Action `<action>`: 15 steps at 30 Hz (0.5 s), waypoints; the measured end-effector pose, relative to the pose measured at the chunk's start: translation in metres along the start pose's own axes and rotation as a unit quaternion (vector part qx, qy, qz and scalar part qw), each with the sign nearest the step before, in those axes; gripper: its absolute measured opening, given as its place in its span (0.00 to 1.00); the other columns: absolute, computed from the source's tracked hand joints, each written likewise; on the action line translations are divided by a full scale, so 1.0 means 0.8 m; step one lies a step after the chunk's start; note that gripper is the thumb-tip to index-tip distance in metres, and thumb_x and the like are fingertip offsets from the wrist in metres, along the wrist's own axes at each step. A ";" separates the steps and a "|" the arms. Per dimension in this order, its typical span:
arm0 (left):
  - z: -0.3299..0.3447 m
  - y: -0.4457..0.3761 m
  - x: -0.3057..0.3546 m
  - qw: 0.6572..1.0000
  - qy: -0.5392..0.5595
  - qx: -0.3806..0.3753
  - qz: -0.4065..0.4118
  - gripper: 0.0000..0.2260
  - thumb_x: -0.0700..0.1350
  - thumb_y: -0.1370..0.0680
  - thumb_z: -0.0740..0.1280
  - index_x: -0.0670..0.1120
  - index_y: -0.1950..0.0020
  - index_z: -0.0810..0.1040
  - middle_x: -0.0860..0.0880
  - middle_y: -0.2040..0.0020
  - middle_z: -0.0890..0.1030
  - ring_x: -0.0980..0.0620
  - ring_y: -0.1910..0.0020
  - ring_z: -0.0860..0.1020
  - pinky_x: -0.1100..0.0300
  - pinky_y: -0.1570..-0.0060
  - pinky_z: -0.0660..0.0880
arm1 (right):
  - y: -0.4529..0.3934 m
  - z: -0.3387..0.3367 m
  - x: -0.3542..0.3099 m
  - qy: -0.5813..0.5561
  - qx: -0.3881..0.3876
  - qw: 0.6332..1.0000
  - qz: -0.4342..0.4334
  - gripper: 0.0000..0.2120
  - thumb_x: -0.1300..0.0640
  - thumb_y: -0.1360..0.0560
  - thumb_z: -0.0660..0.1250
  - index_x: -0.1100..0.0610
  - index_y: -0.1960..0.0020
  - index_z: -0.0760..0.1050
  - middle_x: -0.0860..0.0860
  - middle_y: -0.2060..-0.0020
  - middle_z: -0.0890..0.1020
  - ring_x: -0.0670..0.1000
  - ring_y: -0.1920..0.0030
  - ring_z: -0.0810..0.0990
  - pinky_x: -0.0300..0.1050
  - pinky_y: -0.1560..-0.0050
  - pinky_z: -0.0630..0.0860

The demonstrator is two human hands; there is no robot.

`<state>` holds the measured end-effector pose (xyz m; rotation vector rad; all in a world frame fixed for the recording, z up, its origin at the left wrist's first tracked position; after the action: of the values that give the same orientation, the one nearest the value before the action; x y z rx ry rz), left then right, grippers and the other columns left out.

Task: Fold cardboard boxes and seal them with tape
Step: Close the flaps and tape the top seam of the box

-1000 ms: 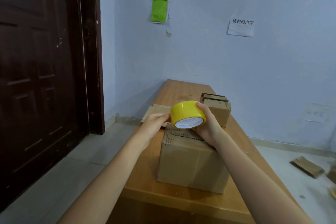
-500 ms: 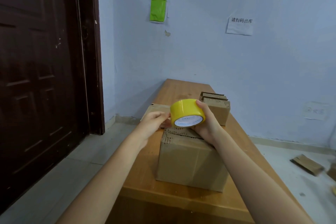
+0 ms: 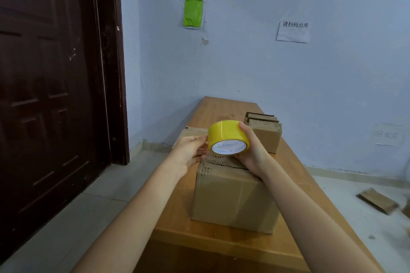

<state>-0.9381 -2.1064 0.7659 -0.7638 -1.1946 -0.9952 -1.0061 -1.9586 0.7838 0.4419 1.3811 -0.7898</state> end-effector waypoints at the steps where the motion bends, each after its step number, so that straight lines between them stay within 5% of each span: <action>1: 0.002 -0.002 -0.001 1.000 0.008 0.012 -0.004 0.08 0.42 0.20 0.63 0.43 0.58 0.75 0.48 0.65 0.75 0.55 0.71 0.73 0.67 0.75 0.72 | 0.000 0.001 0.002 0.020 -0.008 1.000 0.001 0.27 0.38 0.28 0.57 0.58 0.40 0.75 0.55 0.48 0.84 0.52 0.46 0.82 0.46 0.43 0.75; 4: 0.002 -0.006 -0.004 0.999 -0.006 0.036 -0.009 0.12 0.42 0.19 0.61 0.44 0.62 0.73 0.49 0.69 0.72 0.55 0.71 0.69 0.68 0.77 0.71 | 0.001 0.004 0.011 0.131 -0.030 0.991 -0.002 0.41 0.31 0.33 0.67 0.58 0.31 0.68 0.55 0.38 0.78 0.53 0.38 0.78 0.48 0.37 0.73; 6: -0.002 -0.010 -0.008 0.998 -0.016 0.055 -0.019 0.14 0.39 0.19 0.59 0.44 0.65 0.73 0.49 0.71 0.71 0.55 0.73 0.68 0.67 0.79 0.70 | 0.003 0.003 0.013 0.216 -0.018 0.976 -0.001 0.47 0.35 0.42 0.74 0.52 0.30 0.61 0.49 0.38 0.75 0.47 0.38 0.76 0.46 0.37 0.72; 8: -0.006 -0.014 -0.013 0.997 -0.003 0.068 -0.031 0.16 0.34 0.20 0.56 0.43 0.67 0.72 0.49 0.75 0.70 0.55 0.76 0.66 0.68 0.81 0.67 | 0.002 0.003 0.014 0.255 -0.011 0.967 -0.013 0.42 0.43 0.40 0.76 0.50 0.32 0.61 0.46 0.42 0.76 0.41 0.43 0.77 0.38 0.45 0.74; 12: -0.009 -0.019 -0.023 0.995 0.020 0.087 -0.041 0.17 0.29 0.22 0.49 0.42 0.66 0.68 0.48 0.72 0.65 0.54 0.74 0.61 0.69 0.82 0.62 | 0.000 0.008 0.012 0.275 0.046 0.957 -0.075 0.14 0.51 0.25 0.70 0.56 0.43 0.74 0.49 0.55 0.82 0.43 0.53 0.80 0.37 0.50 0.72; 15: -0.015 -0.020 -0.026 0.990 0.082 0.094 -0.063 0.16 0.30 0.21 0.47 0.43 0.63 0.67 0.48 0.69 0.63 0.54 0.74 0.60 0.70 0.83 0.60 | -0.002 0.008 0.012 0.305 0.068 0.947 -0.078 0.10 0.50 0.23 0.67 0.56 0.48 0.75 0.47 0.63 0.79 0.39 0.62 0.77 0.33 0.57 0.71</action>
<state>-0.9492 -2.1189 0.7426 -0.4538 -1.1839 -1.0120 -1.0023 -1.9663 0.7757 0.7318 1.9610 -0.9236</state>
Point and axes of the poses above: each hand's wrist, its own y-axis away from the middle knuckle, its own z-axis out of the palm, x = y × z, the point moved 3 cm from there along -y, towards the middle knuckle
